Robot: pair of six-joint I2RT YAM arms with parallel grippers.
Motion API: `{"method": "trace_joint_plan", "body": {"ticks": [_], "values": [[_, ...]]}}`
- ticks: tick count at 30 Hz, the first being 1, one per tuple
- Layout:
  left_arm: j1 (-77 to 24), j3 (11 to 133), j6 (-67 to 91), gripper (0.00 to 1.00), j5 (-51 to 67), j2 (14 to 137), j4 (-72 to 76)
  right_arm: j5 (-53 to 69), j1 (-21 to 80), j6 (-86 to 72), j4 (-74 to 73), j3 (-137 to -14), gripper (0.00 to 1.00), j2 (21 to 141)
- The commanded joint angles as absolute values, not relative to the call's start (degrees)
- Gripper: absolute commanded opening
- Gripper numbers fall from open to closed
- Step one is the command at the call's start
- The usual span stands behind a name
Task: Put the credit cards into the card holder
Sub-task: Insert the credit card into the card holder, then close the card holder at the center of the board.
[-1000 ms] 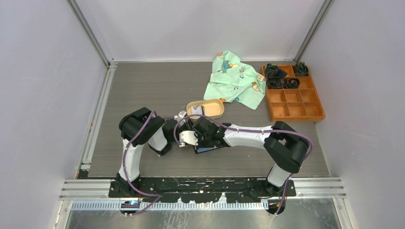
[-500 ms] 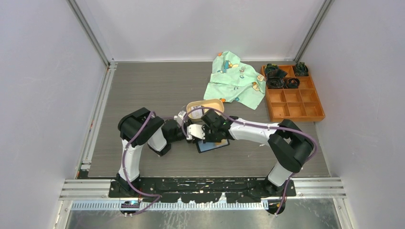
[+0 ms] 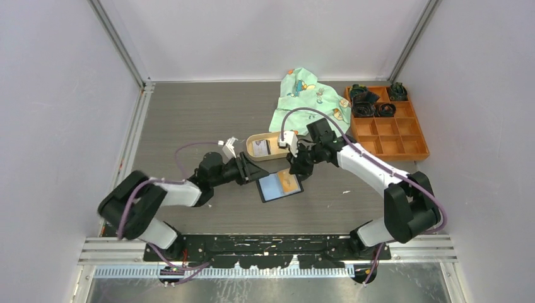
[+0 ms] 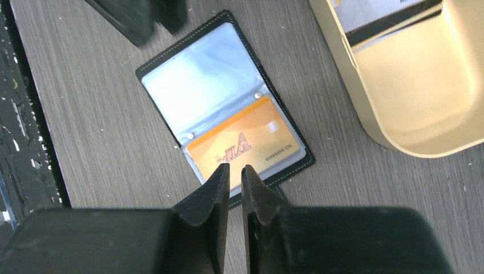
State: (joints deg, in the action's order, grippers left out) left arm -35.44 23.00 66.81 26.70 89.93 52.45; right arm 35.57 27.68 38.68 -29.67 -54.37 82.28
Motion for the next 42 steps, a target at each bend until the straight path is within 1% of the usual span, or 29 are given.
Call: {"method": "trace_joint_plan", "body": {"ticks": [1, 2, 4, 8, 9, 10, 11, 13, 16, 19, 23, 33, 42], "values": [[-35.08, 23.61, 48.32, 0.38, 18.86, 75.52, 24.08, 35.35, 26.79, 36.88, -29.77, -55.38, 0.20, 84.14], [-35.09, 23.45, 45.84, 0.40, 17.22, 72.13, 20.25, 33.94, 26.79, 36.87, -30.21, -55.92, 0.20, 84.96], [-35.14, 22.23, 42.41, 0.50, 13.73, 66.18, 15.53, 31.01, 26.75, 36.27, -30.91, -57.15, 0.21, 87.03], [-34.97, 17.21, 41.45, 0.85, 9.65, 57.66, 14.48, 27.67, 26.80, 35.76, -34.81, -60.29, 0.25, 91.97], [-34.90, 16.28, 42.24, 0.91, 9.24, 56.63, 14.82, 27.20, 26.76, 35.77, -35.65, -61.05, 0.26, 92.85], [-34.79, 15.44, 42.94, 0.94, 9.38, 55.92, 15.49, 26.71, 26.77, 35.77, -36.12, -61.54, 0.26, 93.50], [-34.73, 14.81, 43.57, 0.94, 10.20, 55.67, 16.51, 26.11, 26.74, 35.74, -36.41, -61.87, 0.26, 94.10], [-34.61, 14.17, 45.27, 0.94, 12.04, 56.42, 18.23, 24.95, 26.76, 35.81, -36.37, -61.97, 0.26, 94.93], [-34.63, 14.01, 48.43, 0.88, 13.71, 59.48, 20.76, 23.49, 26.81, 35.86, -36.53, -62.20, 0.26, 96.29], [-34.56, 13.43, 51.96, 0.81, 15.67, 64.02, 26.30, 22.64, 26.76, 35.86, -37.35, -62.94, 0.26, 97.90], [-34.67, 13.72, 56.34, 0.76, 16.82, 70.31, 30.59, 20.79, 26.94, 36.11, -38.40, -63.78, 0.25, 99.95], [-38.04, 16.29, 60.76, 0.73, 12.70, 78.54, 30.61, 17.68, 28.78, 36.37, -42.48, -66.68, 0.24, 104.92], [-40.65, 17.88, 65.02, 0.71, 10.31, 89.77, 38.06, 17.75, 29.85, 36.43, -44.79, -68.00, 0.22, 106.92]]}}
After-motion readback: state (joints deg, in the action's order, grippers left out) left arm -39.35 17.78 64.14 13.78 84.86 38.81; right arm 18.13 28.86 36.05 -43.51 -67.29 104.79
